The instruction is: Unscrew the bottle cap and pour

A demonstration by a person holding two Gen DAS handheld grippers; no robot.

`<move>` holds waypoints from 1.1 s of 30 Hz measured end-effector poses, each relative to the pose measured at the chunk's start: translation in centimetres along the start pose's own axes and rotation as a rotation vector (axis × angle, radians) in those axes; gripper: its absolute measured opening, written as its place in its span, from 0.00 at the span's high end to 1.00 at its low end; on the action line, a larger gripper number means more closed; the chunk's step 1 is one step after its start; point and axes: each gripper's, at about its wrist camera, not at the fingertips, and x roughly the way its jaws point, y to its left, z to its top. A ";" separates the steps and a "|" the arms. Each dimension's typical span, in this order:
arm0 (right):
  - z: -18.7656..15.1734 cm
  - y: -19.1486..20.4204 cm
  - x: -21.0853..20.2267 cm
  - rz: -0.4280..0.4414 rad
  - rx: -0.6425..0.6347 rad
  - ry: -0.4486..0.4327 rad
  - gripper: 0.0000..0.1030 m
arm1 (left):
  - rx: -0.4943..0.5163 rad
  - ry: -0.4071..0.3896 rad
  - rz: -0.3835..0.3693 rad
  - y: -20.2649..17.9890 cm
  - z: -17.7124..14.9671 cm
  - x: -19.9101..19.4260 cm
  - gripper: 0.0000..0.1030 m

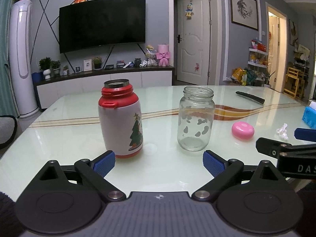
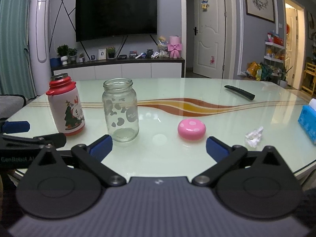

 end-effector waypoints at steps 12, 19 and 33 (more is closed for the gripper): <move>-0.5 0.4 -1.6 0.008 0.004 -0.022 0.00 | 0.002 0.032 0.003 -0.3 0.0 -1.4 0.03; -0.7 0.6 -2.5 0.013 0.005 -0.033 0.00 | -0.010 0.034 0.017 -0.3 0.0 -2.9 0.01; -0.9 0.6 -3.1 0.013 0.009 -0.032 0.00 | 0.001 0.039 0.043 -0.1 -0.3 -4.1 0.00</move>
